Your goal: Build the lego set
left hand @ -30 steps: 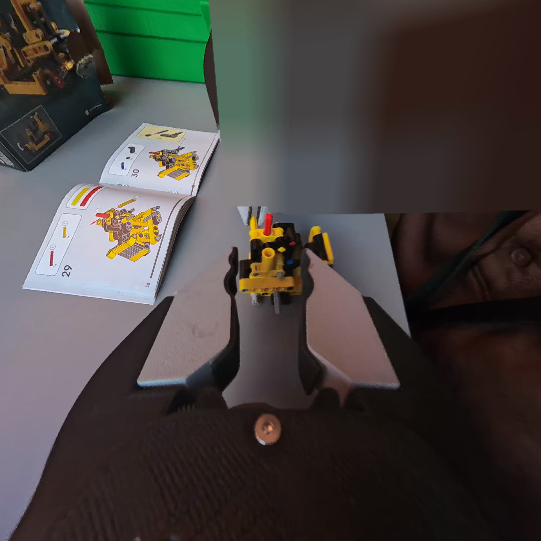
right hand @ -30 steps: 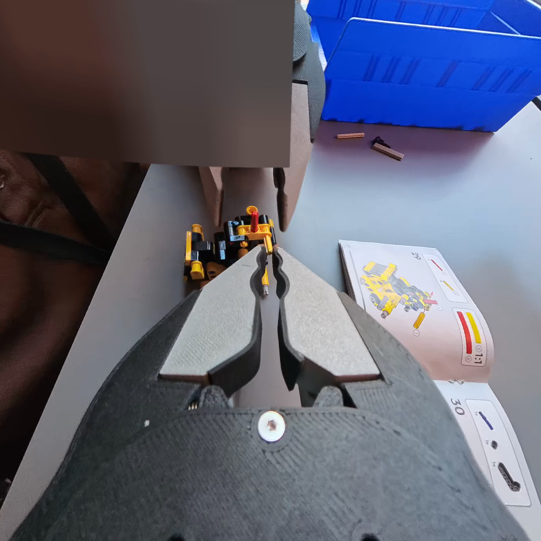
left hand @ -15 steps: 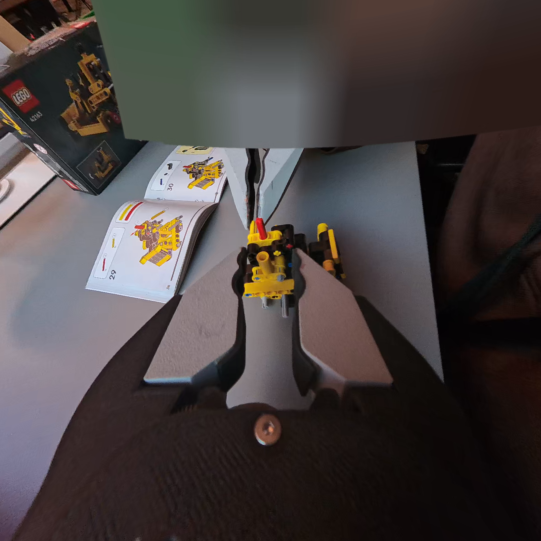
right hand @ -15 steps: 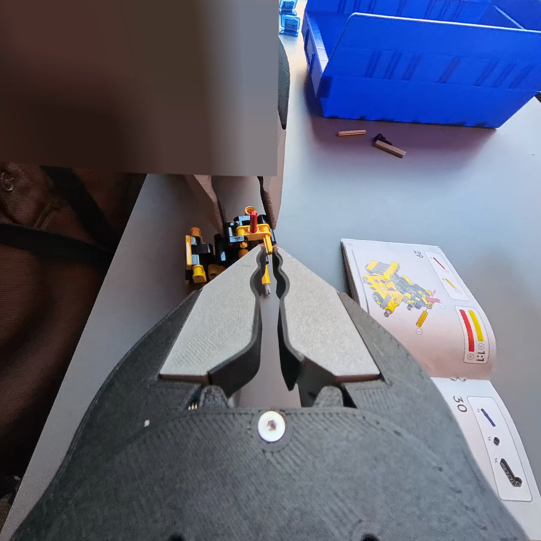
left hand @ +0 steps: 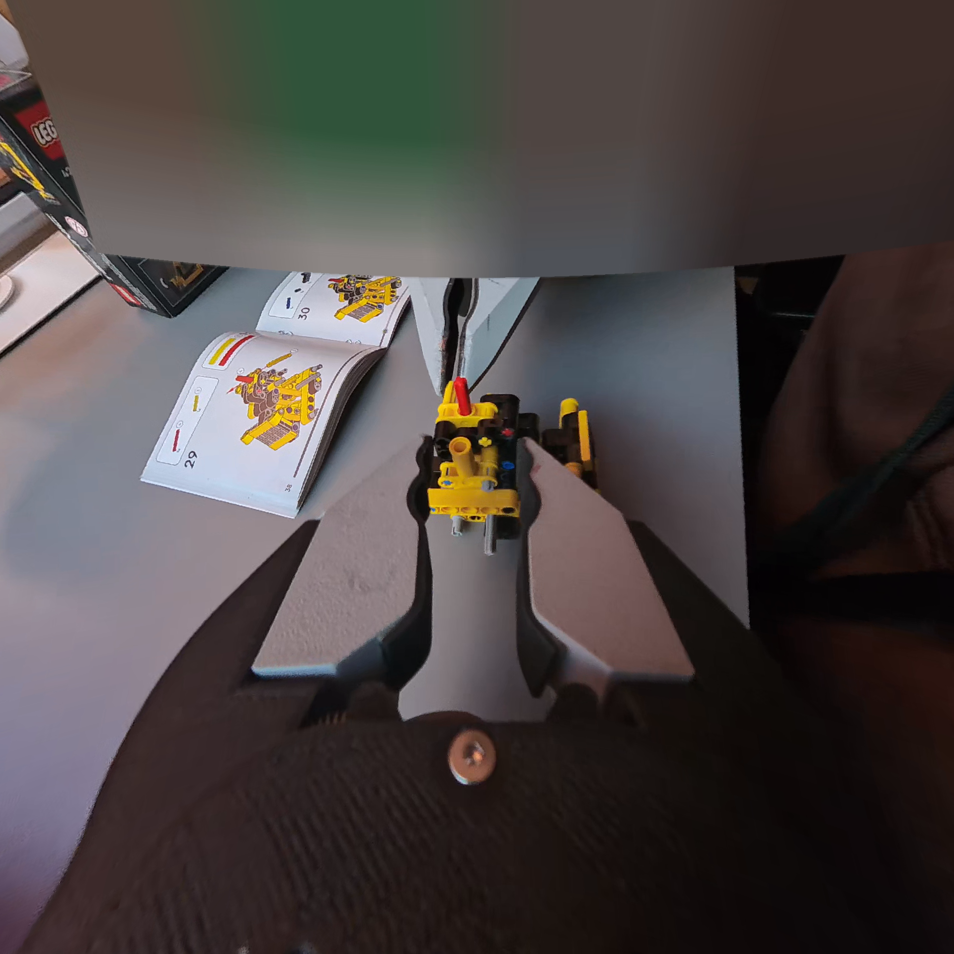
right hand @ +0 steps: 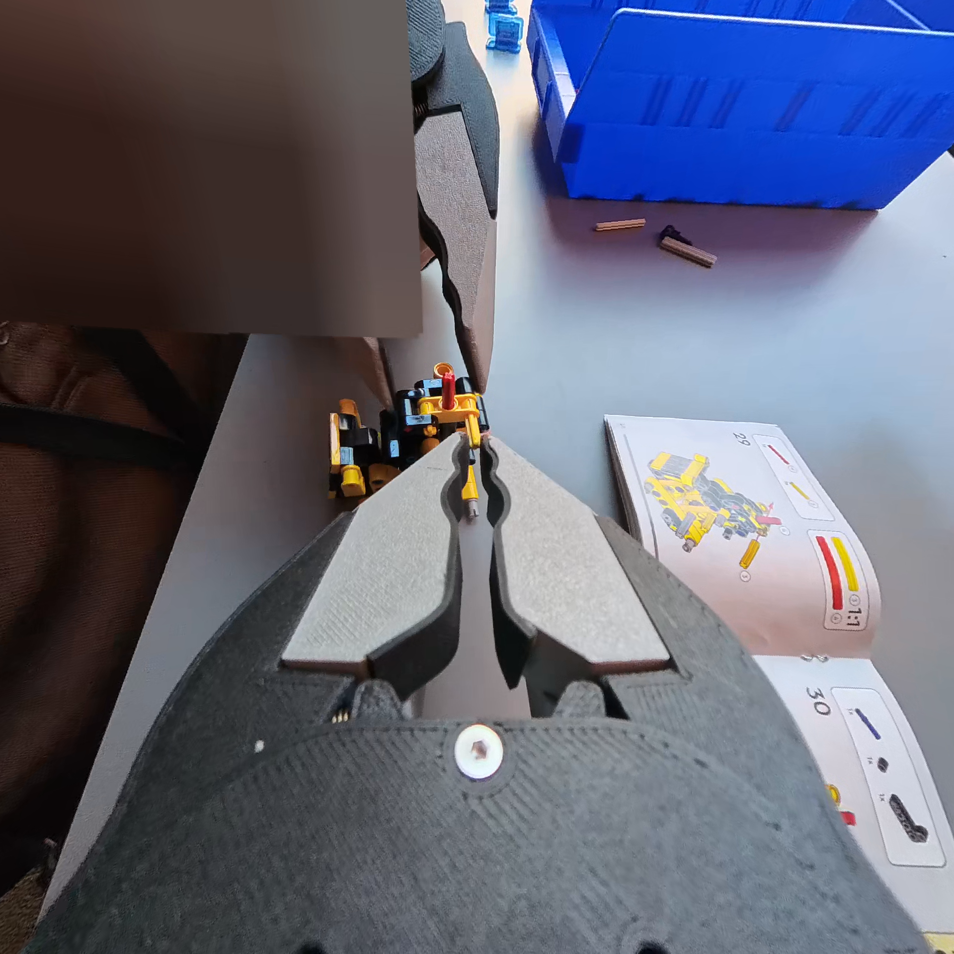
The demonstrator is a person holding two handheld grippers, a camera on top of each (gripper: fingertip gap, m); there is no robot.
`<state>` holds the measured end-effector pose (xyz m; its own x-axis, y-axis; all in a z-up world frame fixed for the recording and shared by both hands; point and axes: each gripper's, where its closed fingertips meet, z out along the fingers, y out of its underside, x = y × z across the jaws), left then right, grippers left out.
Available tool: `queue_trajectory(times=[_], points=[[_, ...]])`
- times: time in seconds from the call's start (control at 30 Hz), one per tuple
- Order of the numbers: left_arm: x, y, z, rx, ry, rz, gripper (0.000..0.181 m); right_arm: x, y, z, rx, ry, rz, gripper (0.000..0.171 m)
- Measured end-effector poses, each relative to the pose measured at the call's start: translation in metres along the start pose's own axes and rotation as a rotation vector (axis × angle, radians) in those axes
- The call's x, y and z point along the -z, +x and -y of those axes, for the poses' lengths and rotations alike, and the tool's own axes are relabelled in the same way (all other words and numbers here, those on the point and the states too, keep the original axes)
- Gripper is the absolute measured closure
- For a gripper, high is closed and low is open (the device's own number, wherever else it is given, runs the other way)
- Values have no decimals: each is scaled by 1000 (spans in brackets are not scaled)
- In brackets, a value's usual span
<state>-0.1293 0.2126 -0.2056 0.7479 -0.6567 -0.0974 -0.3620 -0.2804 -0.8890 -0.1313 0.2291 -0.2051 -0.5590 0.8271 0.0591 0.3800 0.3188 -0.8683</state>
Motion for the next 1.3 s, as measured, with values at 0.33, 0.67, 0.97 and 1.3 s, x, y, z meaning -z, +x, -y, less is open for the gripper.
queue_trajectory(times=[0.33, 0.67, 0.97, 1.3], points=[[6, 2, 3, 59, 26, 12, 154, 0, -2, 0, 2, -5, 1, 170], [16, -10, 10, 281, 60, -247, 166, 0, -3, 0, 7, -6, 5, 170], [4, 3, 4, 135, 13, -92, 130, 0, -3, 0, -1, -12, 2, 170], [1, 2, 5, 2, 19, 97, 151, 0, -4, 0, 7, -24, -11, 170]])
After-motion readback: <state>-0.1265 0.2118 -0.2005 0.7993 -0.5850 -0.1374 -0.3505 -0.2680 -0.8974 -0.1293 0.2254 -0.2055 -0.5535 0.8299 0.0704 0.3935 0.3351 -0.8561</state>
